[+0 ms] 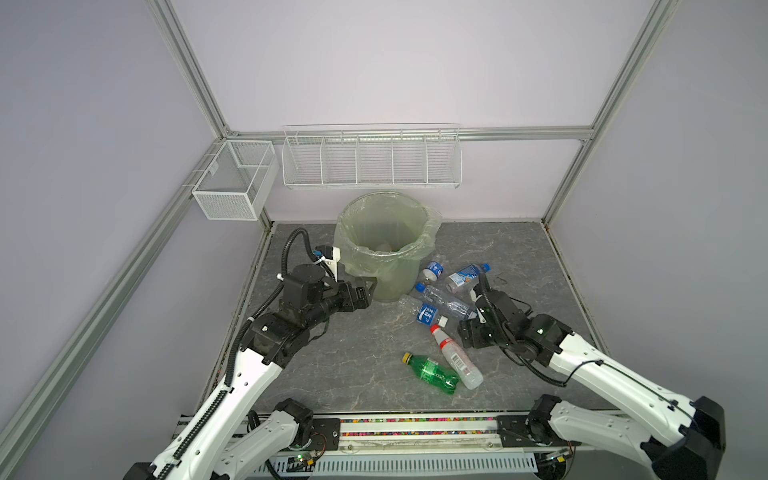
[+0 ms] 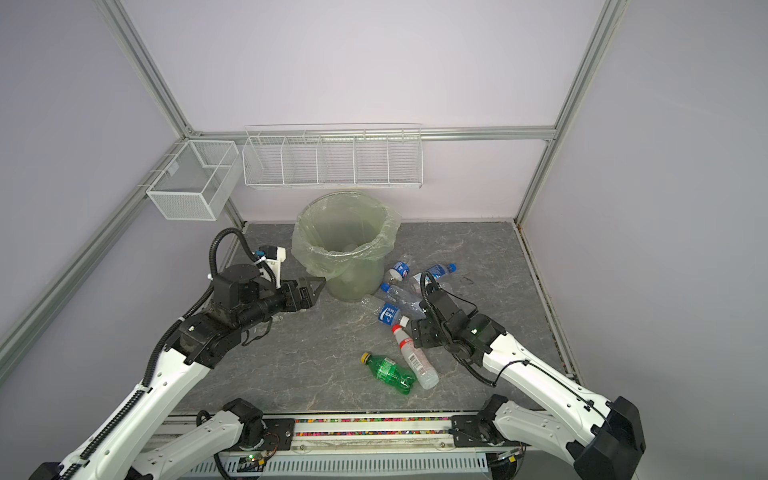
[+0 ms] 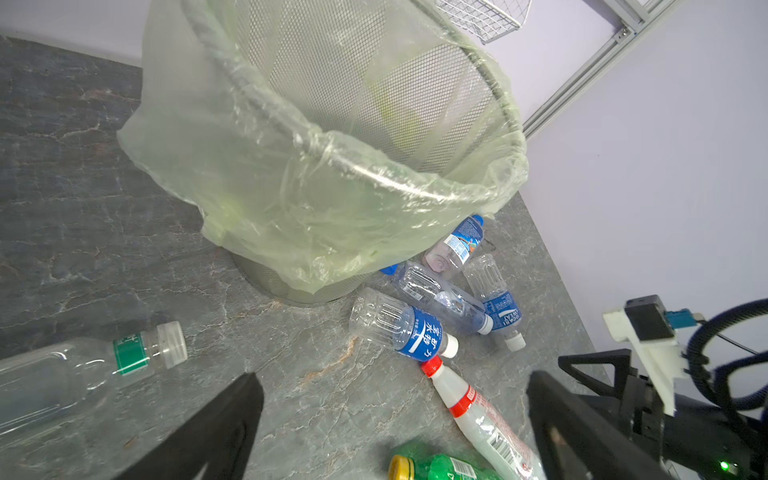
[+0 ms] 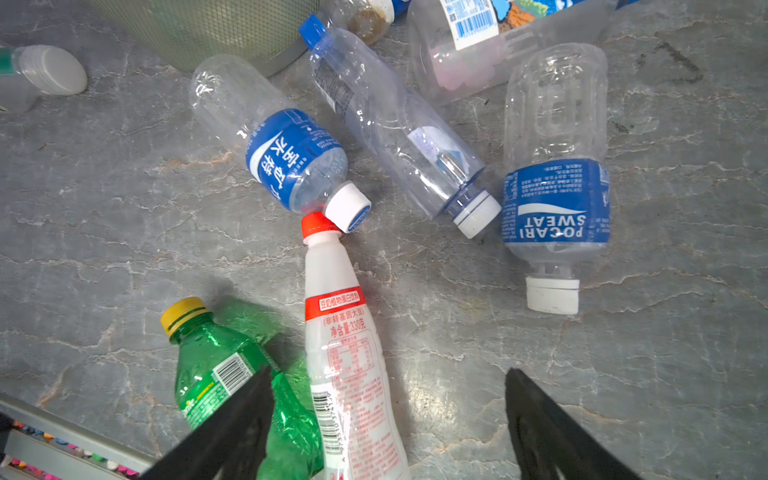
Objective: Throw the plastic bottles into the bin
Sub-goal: 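Withdraw the left gripper from the bin while the right moves toward the second soda bottle, then lower the right gripper onto the second yellow-capped green soda bottle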
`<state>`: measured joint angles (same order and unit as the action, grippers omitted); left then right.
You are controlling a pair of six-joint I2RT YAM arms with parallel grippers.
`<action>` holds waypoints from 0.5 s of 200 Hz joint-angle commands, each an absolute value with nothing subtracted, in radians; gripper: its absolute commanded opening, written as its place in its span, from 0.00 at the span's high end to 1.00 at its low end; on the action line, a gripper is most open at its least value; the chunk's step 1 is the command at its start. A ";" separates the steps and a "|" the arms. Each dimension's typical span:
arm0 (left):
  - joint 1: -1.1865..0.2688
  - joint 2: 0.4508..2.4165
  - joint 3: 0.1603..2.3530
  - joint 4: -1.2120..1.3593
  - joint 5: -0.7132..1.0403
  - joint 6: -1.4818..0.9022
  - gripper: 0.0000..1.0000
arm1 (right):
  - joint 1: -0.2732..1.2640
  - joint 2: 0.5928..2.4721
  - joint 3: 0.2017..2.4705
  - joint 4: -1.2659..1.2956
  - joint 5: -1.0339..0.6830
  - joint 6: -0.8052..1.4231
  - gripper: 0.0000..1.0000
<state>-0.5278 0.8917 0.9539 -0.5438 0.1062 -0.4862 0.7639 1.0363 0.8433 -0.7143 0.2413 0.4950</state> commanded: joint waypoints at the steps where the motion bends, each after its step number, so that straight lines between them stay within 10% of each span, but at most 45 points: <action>1: -0.528 0.859 0.858 -0.511 0.114 -0.554 0.01 | 0.785 1.020 0.844 -0.686 0.226 0.515 0.12; 100: -0.528 0.964 0.727 -0.539 0.125 -0.621 0.01 | 0.921 1.055 0.849 -0.640 0.216 0.425 0.12</action>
<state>-0.5278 0.8967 0.7403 -0.5209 0.1150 -0.5945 0.8993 1.0473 0.8513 -0.6689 0.2264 0.4461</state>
